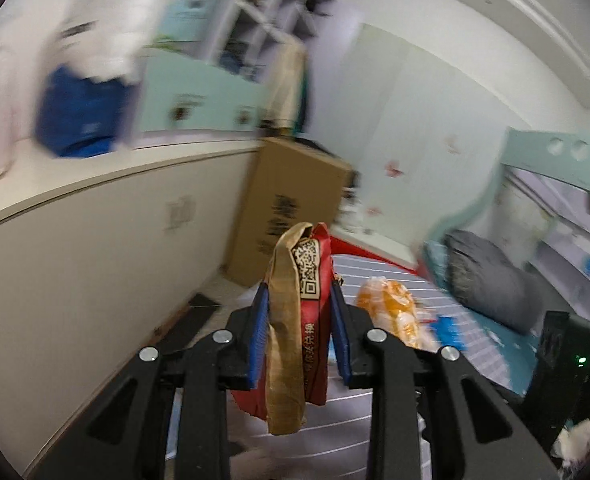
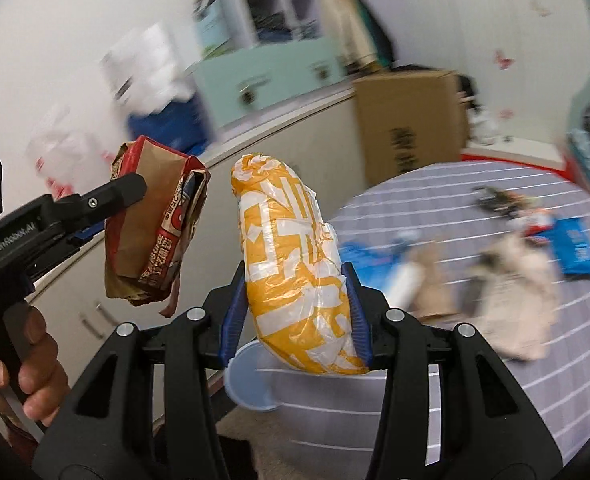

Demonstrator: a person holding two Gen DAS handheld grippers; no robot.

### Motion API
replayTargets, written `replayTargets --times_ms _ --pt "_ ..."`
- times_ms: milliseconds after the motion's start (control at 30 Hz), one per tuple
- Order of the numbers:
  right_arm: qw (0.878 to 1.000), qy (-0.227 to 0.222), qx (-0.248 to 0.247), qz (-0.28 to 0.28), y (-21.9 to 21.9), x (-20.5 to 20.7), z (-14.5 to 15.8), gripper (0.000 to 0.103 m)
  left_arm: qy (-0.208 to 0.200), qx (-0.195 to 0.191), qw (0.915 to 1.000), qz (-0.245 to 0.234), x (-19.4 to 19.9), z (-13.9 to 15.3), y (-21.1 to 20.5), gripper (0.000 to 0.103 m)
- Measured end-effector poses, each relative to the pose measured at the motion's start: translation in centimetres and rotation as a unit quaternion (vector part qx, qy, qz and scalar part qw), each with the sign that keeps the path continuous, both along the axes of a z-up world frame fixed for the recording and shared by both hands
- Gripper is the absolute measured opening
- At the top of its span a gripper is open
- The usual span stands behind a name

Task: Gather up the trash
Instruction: 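Carry both bags to the blue wastebasket and open the right tool over it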

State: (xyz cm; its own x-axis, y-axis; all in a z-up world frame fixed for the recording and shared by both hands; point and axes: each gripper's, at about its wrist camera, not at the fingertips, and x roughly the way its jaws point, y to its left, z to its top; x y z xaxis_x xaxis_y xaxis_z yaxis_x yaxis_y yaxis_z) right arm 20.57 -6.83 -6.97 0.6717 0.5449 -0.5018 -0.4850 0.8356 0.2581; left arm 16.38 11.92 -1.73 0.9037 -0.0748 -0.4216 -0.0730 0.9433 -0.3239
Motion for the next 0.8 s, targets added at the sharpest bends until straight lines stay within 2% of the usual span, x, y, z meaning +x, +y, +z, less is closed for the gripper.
replayTargets --times_ms 167,267,367,500,633,733,800 --pt "0.997 0.027 -0.021 0.069 9.5 -0.4 -3.5 0.045 0.051 -0.039 0.9953 0.073 -1.4 -4.7 8.1 0.028" --pt "0.994 0.056 -0.037 0.089 13.7 0.4 -6.7 0.045 0.098 -0.047 0.9868 0.12 -1.6 -8.9 12.1 0.028" --pt "0.989 0.093 -0.058 0.101 17.3 1.6 -10.7 0.045 0.149 -0.072 0.9752 0.147 -0.5 -13.6 15.4 0.028" --pt "0.982 0.132 -0.082 0.109 20.9 3.1 -15.4 0.046 0.19 -0.087 0.9633 0.169 1.1 -18.4 18.5 0.028" --pt "0.977 0.156 -0.091 0.11 23.6 4.9 -18.9 0.053 0.219 -0.103 0.9531 0.182 2.5 -22.0 20.5 0.028" --pt "0.977 0.161 -0.09 0.107 25.2 6.4 -21.0 0.07 0.232 -0.104 0.9487 0.188 3.3 -23.9 21.5 0.028" --pt "0.975 0.167 -0.102 0.106 26.3 7.1 -22.3 0.071 0.239 -0.114 0.9461 0.187 3.7 -25.2 22.2 0.028"
